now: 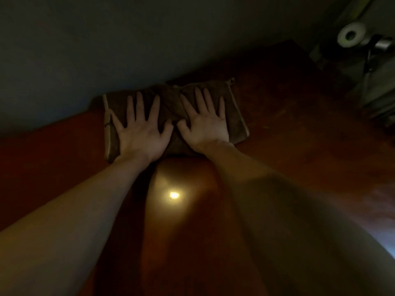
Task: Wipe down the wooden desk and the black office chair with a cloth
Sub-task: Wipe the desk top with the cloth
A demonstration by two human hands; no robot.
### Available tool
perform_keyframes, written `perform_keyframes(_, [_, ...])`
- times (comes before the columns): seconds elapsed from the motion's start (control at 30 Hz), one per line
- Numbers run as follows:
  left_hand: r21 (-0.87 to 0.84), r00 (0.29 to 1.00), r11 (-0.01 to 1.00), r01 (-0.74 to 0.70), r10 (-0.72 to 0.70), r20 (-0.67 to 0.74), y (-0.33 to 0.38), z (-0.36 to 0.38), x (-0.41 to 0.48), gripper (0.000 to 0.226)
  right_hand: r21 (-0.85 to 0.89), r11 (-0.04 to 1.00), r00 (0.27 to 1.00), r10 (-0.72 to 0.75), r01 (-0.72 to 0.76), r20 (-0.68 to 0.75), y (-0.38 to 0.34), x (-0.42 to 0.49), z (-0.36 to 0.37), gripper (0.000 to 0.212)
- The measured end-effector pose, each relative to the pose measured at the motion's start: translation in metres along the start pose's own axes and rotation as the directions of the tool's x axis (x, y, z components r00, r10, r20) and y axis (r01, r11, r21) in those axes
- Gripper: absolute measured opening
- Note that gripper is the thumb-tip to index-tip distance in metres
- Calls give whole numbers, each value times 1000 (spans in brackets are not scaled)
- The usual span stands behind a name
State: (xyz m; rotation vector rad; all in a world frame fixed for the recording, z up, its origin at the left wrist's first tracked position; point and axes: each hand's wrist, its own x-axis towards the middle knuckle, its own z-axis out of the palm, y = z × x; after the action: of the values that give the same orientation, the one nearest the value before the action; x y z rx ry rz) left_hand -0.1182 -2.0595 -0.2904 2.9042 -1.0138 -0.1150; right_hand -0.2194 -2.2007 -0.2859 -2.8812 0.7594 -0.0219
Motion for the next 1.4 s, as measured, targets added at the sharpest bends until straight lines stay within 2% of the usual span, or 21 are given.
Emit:
perform_keyframes(0.17, [17, 997, 997, -82, 81, 14, 10, 3, -46, 75, 19, 1000, 999, 18, -17, -29, 8, -62, 0, 71])
perform_keyframes(0.53, [57, 984, 982, -178, 177, 17, 55, 12, -181, 82, 33, 998, 997, 57, -55, -55, 33, -219, 7, 71])
perform_keyframes(0.83, [52, 959, 958, -282, 283, -13, 90, 28, -274, 81, 35, 985, 985, 172, -171, -28, 47, -337, 4, 73])
perform_keyframes(1.07, [44, 947, 947, -319, 320, -8, 105, 36, -315, 80, 67, 967, 968, 248, -245, -37, 49, -390, 9, 71])
perform_keyframes(1.4, [-19, 937, 937, -350, 350, 4, 120, 33, -355, 84, 34, 990, 989, 136, -138, 58, 80, -425, 3, 73])
